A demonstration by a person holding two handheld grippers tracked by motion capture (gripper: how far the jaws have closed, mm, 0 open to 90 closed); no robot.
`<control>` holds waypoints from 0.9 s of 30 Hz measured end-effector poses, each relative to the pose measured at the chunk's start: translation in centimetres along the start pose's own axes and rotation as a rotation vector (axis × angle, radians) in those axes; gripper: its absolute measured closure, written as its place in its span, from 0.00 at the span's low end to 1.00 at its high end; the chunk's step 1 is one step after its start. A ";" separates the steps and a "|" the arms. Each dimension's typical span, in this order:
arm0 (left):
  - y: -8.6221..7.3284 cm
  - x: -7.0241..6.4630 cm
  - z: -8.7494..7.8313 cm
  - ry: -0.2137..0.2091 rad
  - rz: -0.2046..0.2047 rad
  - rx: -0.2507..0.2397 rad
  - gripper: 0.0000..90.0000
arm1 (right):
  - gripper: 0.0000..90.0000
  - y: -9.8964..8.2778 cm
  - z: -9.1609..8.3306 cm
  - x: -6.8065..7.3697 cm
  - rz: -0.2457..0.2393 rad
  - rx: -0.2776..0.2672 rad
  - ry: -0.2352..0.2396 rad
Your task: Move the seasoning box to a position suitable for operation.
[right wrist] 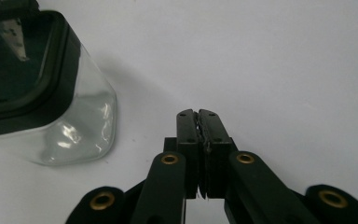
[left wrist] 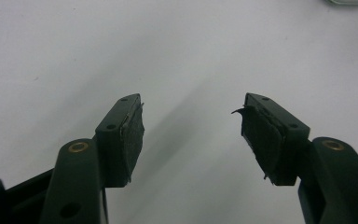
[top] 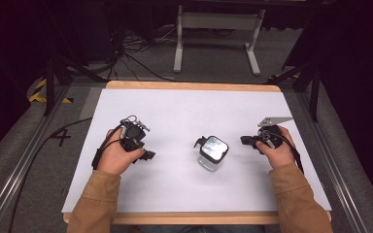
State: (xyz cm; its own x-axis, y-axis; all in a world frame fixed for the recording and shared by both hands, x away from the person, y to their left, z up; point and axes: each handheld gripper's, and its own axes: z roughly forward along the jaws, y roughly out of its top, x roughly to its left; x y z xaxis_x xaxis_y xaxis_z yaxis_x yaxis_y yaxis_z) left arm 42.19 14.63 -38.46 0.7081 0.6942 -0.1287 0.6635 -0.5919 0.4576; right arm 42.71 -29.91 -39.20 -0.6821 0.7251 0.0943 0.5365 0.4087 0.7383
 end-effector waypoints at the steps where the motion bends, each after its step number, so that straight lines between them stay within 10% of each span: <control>1: 0.0 0.0 0.0 -0.002 0.002 -0.007 0.44 | 0.99 0.0 0.0 0.1 0.000 -0.004 0.007; 27: -1.1 -1.3 -1.1 -0.015 0.039 -0.070 0.39 | 0.99 1.3 4.1 3.0 -0.072 0.045 0.179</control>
State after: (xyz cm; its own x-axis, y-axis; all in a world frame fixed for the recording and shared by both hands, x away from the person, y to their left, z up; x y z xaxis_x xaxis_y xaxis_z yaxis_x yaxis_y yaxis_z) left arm 40.26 14.82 -37.78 0.7372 0.6646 -0.1220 0.6170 -0.5884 0.5227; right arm 43.40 -24.88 -40.65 -0.7948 0.5846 0.1631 0.5023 0.4827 0.7175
